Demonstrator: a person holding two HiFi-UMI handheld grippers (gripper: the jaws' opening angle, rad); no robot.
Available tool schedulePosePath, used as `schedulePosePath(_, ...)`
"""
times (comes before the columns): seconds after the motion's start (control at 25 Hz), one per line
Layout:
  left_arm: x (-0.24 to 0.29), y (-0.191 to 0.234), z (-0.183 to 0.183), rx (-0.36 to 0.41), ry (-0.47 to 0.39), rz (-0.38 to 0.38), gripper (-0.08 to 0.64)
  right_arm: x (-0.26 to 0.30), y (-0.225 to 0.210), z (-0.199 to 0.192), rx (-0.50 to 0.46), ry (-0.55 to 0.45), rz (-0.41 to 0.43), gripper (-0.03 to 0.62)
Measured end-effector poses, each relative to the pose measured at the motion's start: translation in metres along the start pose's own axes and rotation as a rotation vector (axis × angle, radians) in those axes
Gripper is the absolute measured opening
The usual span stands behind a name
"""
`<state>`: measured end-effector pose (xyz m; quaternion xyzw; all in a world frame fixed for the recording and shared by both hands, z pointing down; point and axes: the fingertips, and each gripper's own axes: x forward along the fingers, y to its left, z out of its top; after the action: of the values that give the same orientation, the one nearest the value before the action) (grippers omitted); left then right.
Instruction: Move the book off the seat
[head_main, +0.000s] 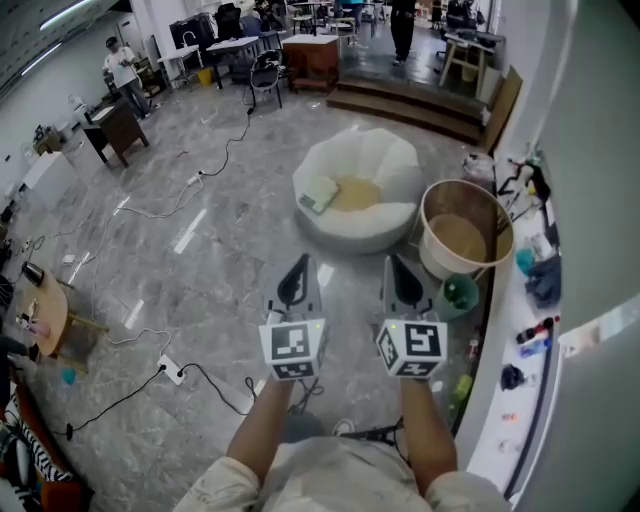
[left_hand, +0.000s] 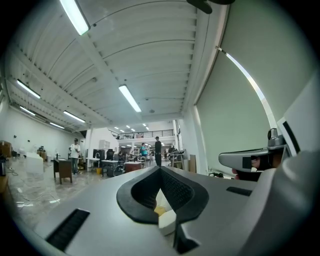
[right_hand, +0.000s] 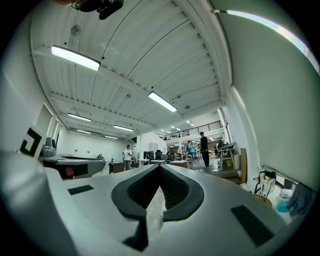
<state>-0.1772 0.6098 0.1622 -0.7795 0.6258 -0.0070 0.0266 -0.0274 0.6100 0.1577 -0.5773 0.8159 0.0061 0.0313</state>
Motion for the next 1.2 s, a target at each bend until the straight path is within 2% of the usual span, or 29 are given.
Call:
schedulePosePath(0.28,0.032,0.002,0.003,0.011,-0.011,-0.003,0.002,0.031,-0.011,-0.008,0.010,0.008,0.003,0.005)
schedulePosePath(0.6,0.098,0.033,-0.013,-0.012,-0.016,-0.033,0.003,0.102,-0.006,-0.025,-0.006,0.020,-0.007,0.005)
schedulePosePath(1.2,0.228,0.182,-0.019,-0.027,-0.020,-0.033,0.003,0.288,0.041,-0.034,-0.019,0.041,-0.029,0.005)
